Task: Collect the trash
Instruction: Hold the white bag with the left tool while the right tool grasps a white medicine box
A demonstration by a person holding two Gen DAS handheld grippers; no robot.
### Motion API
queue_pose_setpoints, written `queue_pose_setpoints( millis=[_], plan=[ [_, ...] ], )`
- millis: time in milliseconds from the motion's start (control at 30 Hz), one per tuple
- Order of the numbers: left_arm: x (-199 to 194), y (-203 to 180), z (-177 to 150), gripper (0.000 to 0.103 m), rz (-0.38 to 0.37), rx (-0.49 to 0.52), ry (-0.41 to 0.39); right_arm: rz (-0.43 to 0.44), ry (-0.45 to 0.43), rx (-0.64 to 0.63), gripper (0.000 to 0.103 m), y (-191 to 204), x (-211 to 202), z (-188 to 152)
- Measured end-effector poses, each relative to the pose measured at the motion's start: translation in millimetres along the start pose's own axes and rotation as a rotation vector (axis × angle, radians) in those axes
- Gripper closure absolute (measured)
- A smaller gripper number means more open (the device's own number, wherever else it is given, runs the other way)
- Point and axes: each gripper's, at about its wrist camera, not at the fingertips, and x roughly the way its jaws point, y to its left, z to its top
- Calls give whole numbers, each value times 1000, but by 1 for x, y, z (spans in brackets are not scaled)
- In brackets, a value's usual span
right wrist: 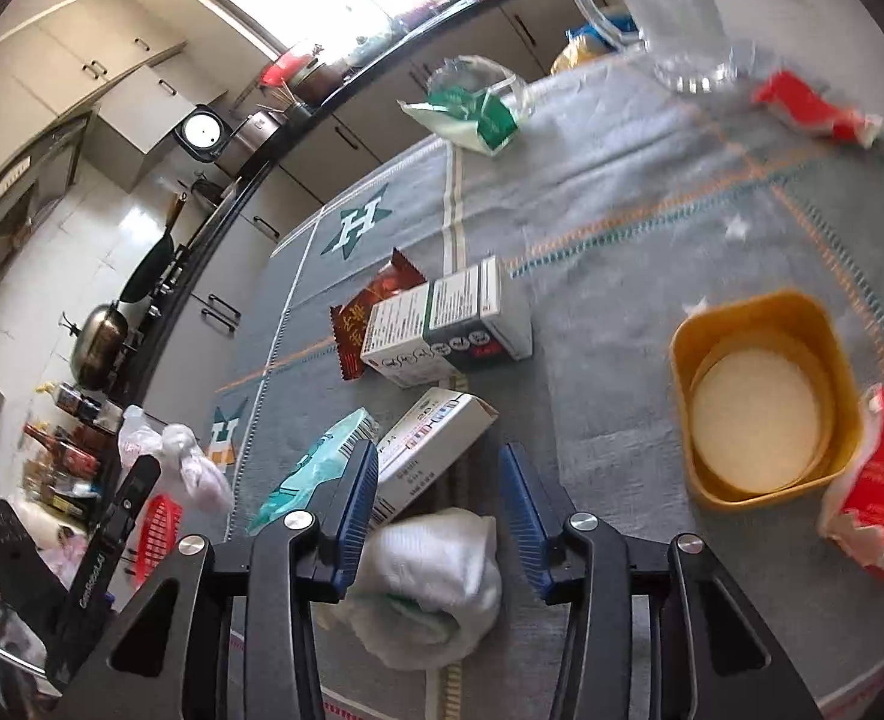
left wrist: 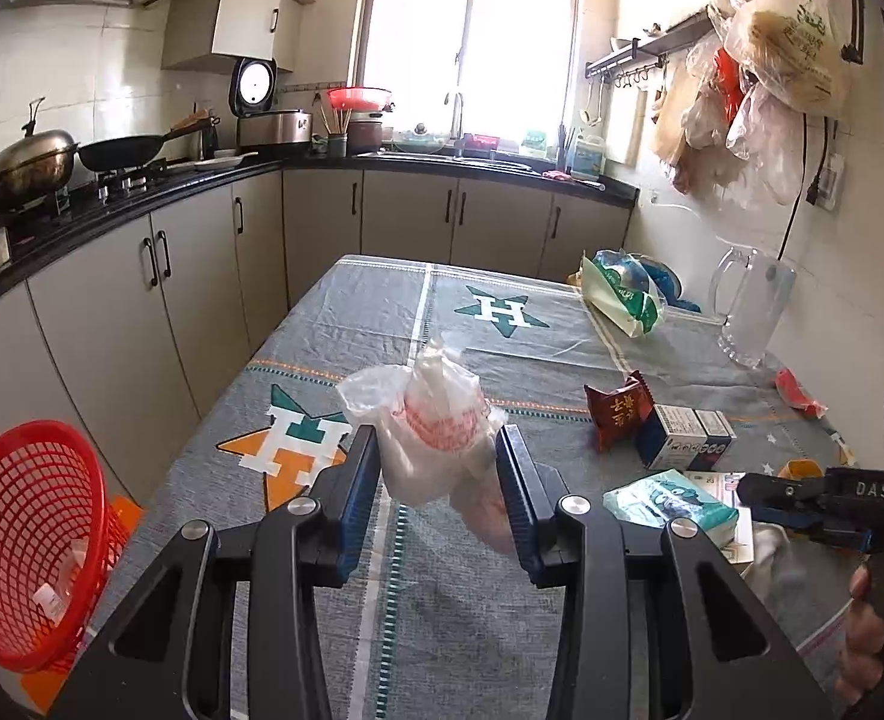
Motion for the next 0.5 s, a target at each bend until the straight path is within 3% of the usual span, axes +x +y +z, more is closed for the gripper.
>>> queue_pose_setpoints(
  millis=[67,233,400,500],
  plan=[
    [0,-1,0,65,-6,3,2,39,12,15,55,-2,9,1],
    [0,-2,-2,65,-10,7,4,126,35,-8,72,6,19,-2],
    [2,-1,-1,66,-10,-4,5,129,-85,-141,88,33,-9,-8],
    [-1,0,-1,66,-17,-7,-6,130,-151,-186,88,41,-25,-10]
  ],
)
